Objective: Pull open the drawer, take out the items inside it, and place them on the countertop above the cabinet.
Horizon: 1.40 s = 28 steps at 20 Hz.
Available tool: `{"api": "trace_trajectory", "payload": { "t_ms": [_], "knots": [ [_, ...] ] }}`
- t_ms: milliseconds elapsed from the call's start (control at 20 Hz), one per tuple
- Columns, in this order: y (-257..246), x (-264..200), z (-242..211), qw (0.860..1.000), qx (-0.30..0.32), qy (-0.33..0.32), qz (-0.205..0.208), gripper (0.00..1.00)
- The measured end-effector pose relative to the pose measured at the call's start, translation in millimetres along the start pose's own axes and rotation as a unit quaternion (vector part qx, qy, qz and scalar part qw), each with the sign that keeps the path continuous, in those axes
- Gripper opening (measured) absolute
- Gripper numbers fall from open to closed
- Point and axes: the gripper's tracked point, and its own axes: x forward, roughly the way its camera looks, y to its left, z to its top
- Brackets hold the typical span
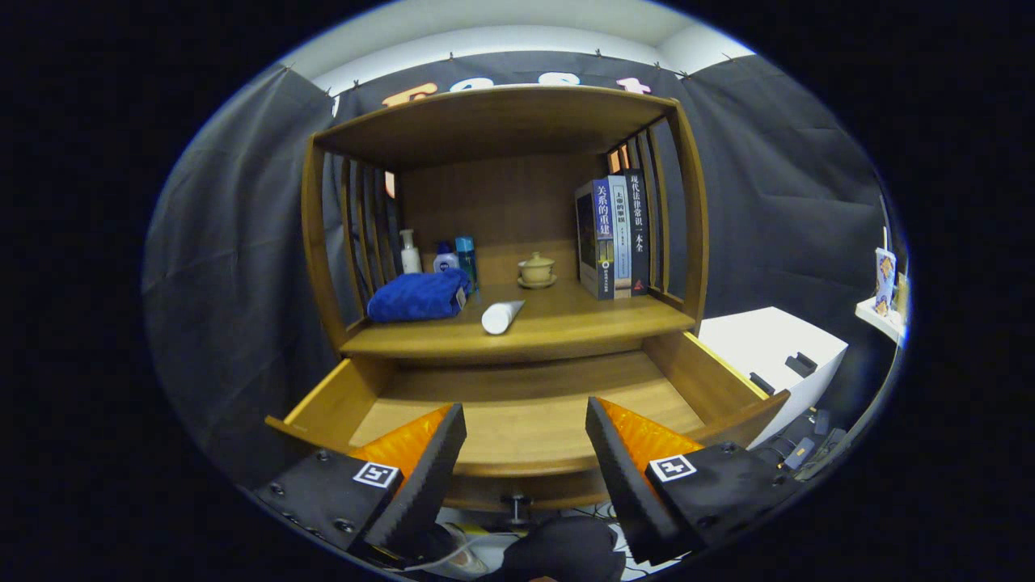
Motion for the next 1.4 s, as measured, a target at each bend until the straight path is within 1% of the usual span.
{"api": "trace_trajectory", "payload": {
  "t_ms": [200,500,750,1000,1100,1400],
  "knots": [
    [-2.5,-5.4,-33.7,1.000,-0.017,0.025,-0.008,0.97],
    [-7.7,1.5,-65.6,0.998,0.003,0.057,-0.015,0.97],
    [-6.6,8.6,-74.0,0.998,-0.003,0.069,-0.013,0.97],
    [-9.0,15.0,-68.3,0.997,-0.001,0.070,-0.011,0.98],
    [-13.6,20.2,-66.3,0.997,-0.007,0.069,-0.017,0.98],
    [-9.6,51.9,-55.9,0.997,-0.002,0.070,-0.012,0.99]
  ]
}}
